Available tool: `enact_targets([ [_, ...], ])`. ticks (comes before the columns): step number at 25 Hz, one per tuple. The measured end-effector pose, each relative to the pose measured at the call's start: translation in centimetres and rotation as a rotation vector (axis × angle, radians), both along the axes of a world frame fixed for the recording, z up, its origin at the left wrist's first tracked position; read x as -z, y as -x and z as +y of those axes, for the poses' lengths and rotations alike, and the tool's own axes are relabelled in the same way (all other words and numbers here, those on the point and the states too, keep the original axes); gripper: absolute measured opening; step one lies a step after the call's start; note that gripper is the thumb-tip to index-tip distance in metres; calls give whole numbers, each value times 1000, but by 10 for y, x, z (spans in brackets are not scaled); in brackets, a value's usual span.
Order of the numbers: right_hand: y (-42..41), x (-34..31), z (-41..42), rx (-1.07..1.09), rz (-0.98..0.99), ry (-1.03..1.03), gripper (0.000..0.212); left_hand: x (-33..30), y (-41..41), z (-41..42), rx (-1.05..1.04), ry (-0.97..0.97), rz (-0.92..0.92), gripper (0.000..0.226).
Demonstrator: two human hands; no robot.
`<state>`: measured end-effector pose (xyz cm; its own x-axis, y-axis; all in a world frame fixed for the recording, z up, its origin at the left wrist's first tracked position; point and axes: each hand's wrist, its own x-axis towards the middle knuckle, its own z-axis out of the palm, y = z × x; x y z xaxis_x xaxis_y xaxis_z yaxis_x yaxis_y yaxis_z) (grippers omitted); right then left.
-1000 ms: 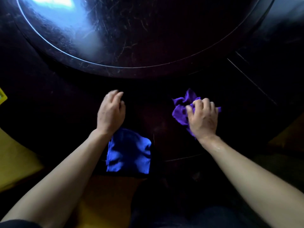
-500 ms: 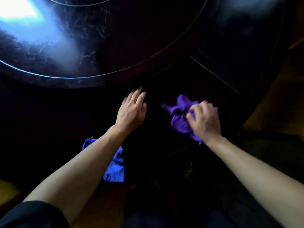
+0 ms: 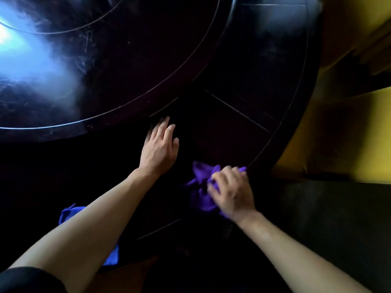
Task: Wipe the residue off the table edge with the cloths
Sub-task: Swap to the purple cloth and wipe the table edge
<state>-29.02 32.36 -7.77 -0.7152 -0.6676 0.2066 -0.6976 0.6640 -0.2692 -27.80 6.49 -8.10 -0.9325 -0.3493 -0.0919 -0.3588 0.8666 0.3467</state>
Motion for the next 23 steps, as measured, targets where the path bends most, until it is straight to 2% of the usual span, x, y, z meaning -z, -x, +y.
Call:
enact_targets([
  [3,99,-2,34,379,32,1,22,9,-1,7,-21,36,-4,52],
  [7,165,-2,-7,736,-15,-62,32,14,-1,5,-44,65,19,51],
  [9,151,-5,-30,666,-50,-54,34,14,-2,6,-36,84,25,51],
  [13,73,-6,-25,50,-72,83,26,10,0,7,-45,80,21,52],
  [15,78,-4,-7,-166,-72,63,26,8,-1,7,-46,76,20,52],
  [18,134,-2,6,-95,36,46,20,7,-3,7,-46,65,27,52],
  [21,204,0,-18,186,82,17,23,5,-2,8,-60,68,31,51],
  [23,245,0,-50,388,36,-5,29,7,-2,7,-65,71,49,50],
])
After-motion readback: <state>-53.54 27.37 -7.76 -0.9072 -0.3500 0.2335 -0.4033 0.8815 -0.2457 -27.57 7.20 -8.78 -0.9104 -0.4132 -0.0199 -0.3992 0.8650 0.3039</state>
